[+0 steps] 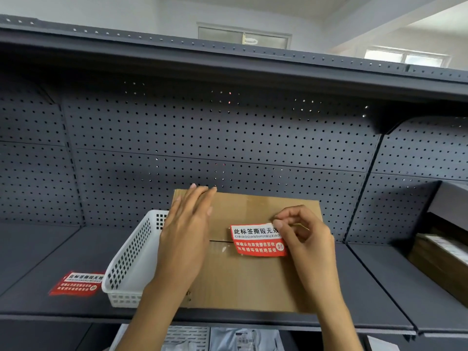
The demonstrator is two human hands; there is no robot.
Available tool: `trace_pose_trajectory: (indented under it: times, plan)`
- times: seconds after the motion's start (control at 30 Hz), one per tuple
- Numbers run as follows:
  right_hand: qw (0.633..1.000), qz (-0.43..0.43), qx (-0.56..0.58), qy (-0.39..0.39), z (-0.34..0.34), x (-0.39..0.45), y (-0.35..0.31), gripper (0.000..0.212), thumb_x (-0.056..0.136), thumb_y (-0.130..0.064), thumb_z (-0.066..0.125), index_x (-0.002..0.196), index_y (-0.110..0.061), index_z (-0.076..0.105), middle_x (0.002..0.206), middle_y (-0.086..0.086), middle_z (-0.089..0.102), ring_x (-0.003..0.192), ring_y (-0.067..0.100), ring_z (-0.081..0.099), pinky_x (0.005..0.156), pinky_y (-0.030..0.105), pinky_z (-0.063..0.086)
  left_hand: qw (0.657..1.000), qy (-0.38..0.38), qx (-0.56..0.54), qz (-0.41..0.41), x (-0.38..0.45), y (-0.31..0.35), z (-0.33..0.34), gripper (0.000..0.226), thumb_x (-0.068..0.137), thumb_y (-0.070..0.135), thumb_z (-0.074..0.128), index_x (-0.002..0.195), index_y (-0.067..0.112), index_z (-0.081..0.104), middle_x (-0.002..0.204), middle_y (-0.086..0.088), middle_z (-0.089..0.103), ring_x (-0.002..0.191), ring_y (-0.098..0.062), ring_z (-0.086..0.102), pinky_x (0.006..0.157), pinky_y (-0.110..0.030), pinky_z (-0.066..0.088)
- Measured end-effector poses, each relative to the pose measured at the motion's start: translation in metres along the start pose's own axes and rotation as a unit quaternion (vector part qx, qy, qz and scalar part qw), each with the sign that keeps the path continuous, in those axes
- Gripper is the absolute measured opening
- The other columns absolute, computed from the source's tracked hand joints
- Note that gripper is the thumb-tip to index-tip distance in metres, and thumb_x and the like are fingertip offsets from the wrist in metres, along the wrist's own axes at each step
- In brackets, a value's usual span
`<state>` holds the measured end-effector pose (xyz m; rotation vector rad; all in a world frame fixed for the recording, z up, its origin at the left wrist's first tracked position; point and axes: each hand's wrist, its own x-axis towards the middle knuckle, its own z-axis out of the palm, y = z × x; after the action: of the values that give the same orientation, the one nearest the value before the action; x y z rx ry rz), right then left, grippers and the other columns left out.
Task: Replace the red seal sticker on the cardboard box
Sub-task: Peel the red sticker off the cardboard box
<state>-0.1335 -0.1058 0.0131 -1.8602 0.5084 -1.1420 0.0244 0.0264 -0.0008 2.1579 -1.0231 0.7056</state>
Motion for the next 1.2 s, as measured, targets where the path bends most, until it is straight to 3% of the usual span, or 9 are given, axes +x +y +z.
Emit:
trace_pose_trajectory:
  times: [0.17,0.23,0.37,0.57,0.8,0.97,1.2]
  plan:
    - [0.997,-0.039,-0.029,0.051,0.015,-0.008,0.004,0.016,0.092,-0.012,0.067,0.082,-0.025,0.067,0.08,-0.006,0.073,0.075,0.011,0.07,0.061,0.018,0.055,1.0,0.004,0.003,0.001,-0.001,0.0,0.0,0.04,0.104,0.017,0.039,0.143,0.016,0.049,0.146,0.002,0.051,0.145,-0.017,0.035,0.121,-0.035,0.021]
    - [0.996,-0.053,-0.033,0.062,0.017,-0.008,0.005,0.016,0.092,-0.01,0.067,0.083,-0.023,0.067,0.083,-0.01,0.072,0.076,0.009,0.07,0.06,0.012,0.052,1.0,0.006,0.005,0.002,-0.003,0.002,-0.002,0.041,0.105,0.021,0.033,0.144,0.016,0.048,0.147,0.001,0.05,0.145,-0.016,0.033,0.121,-0.035,0.019]
    - [0.994,-0.07,-0.042,0.07,0.017,-0.008,0.007,0.018,0.091,-0.008,0.068,0.082,-0.023,0.066,0.086,-0.012,0.071,0.079,0.009,0.07,0.059,0.008,0.05,1.0,0.0,0.011,0.007,-0.007,0.009,-0.006,0.056,0.1,0.049,0.028,0.145,0.019,0.043,0.151,0.003,0.045,0.147,-0.014,0.027,0.121,-0.028,0.007]
    - [0.992,-0.09,-0.067,0.059,0.017,-0.005,0.007,0.017,0.091,-0.009,0.068,0.083,-0.024,0.067,0.09,-0.015,0.07,0.08,0.005,0.069,0.059,0.007,0.05,0.999,-0.031,0.035,0.017,-0.004,0.009,-0.006,0.084,0.087,0.076,0.023,0.148,0.02,0.037,0.156,0.002,0.038,0.15,-0.014,0.021,0.122,-0.033,0.009]
    - [0.99,-0.098,-0.084,0.062,0.02,0.001,0.01,0.02,0.091,-0.009,0.069,0.082,-0.026,0.066,0.089,-0.015,0.069,0.077,0.008,0.069,0.056,0.016,0.053,0.997,-0.052,0.052,0.012,0.0,0.008,-0.003,0.09,0.081,0.079,0.032,0.15,0.021,0.032,0.157,0.004,0.033,0.15,-0.013,0.017,0.123,-0.035,0.008]
    - [0.993,-0.086,-0.061,0.053,0.017,0.001,0.008,0.017,0.092,-0.011,0.067,0.084,-0.027,0.067,0.09,-0.017,0.07,0.08,0.002,0.069,0.058,0.008,0.05,0.997,-0.053,0.047,0.012,0.001,0.008,-0.002,0.09,0.081,0.08,0.032,0.15,0.021,0.032,0.157,0.004,0.033,0.151,-0.013,0.017,0.123,-0.036,0.01]
    - [0.998,-0.04,0.003,0.039,0.011,0.004,0.008,0.016,0.091,-0.013,0.069,0.087,-0.029,0.068,0.085,-0.012,0.072,0.072,0.007,0.07,0.056,0.01,0.049,0.998,-0.046,0.044,0.015,0.001,0.007,-0.004,0.091,0.08,0.08,0.031,0.15,0.021,0.032,0.157,0.004,0.033,0.15,-0.013,0.017,0.122,-0.032,0.004]
